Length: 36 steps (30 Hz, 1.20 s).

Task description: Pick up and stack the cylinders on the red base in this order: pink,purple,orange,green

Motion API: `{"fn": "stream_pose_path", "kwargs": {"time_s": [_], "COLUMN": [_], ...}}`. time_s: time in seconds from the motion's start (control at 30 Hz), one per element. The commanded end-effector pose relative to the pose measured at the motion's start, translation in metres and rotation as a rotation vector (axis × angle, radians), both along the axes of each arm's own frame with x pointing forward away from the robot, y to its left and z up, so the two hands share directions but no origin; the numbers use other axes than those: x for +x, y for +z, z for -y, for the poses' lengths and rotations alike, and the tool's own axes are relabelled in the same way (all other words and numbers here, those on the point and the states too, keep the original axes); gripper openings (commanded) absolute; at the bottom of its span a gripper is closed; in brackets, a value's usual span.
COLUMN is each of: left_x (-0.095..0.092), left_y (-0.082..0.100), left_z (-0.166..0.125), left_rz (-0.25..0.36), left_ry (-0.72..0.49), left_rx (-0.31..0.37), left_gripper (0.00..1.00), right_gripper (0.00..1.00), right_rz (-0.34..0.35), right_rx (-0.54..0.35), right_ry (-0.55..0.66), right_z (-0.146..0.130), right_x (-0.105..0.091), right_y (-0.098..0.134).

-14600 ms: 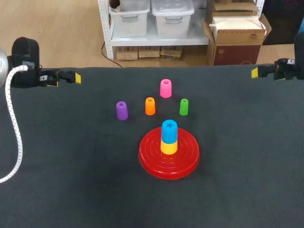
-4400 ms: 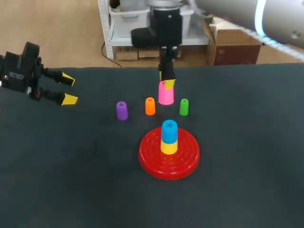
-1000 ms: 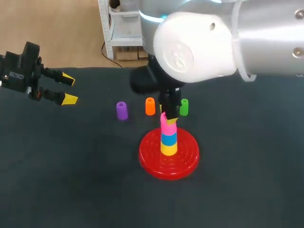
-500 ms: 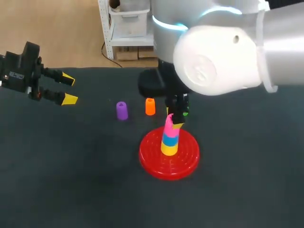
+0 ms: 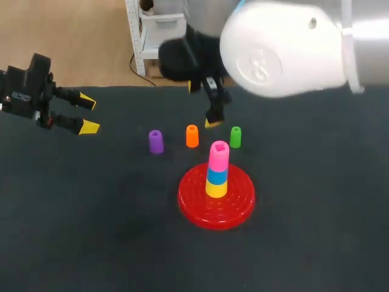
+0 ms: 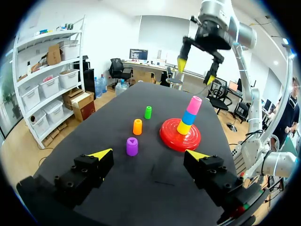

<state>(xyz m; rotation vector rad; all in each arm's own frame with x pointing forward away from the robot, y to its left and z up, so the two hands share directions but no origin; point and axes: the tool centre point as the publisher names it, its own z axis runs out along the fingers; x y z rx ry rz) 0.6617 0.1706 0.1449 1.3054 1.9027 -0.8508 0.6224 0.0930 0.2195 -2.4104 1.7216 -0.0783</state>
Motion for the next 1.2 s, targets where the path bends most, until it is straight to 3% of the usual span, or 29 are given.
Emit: {"fn": "stream_pose_path", "kwargs": {"time_s": [0.03,0.43,0.63,0.87,1.2], "left_x": [0.001,0.001,0.001,0.001,0.001], "left_y": [-0.001,-0.001,-0.001,-0.001,-0.001], "left_z": [-0.001,-0.001,-0.001,-0.001,-0.001], "left_rz": [0.002,0.002,0.002,0.002,0.002], "left_ry": [-0.004,-0.004,-0.004,-0.004,-0.004], "left_rx": [-0.003,-0.003,-0.003,-0.003,-0.003], "left_gripper": [1.00,1.00,1.00,1.00,1.00], "right_gripper": [1.00,1.00,1.00,1.00,1.00], "right_rz": [-0.027,-0.056,-0.069,-0.124,-0.168], "right_rx": [-0.021,0.026,-0.013,-0.057,-0.083], "right_ry": [0.013,0.054,0.102,0.112,0.113], "right_z": [-0.011,-0.047,-0.069,-0.087,-0.099], "right_x": [0.023,0.079,0.099,0.112,0.106], "right_y": [0.002,-0.036,-0.060,-0.094,-0.129]}}
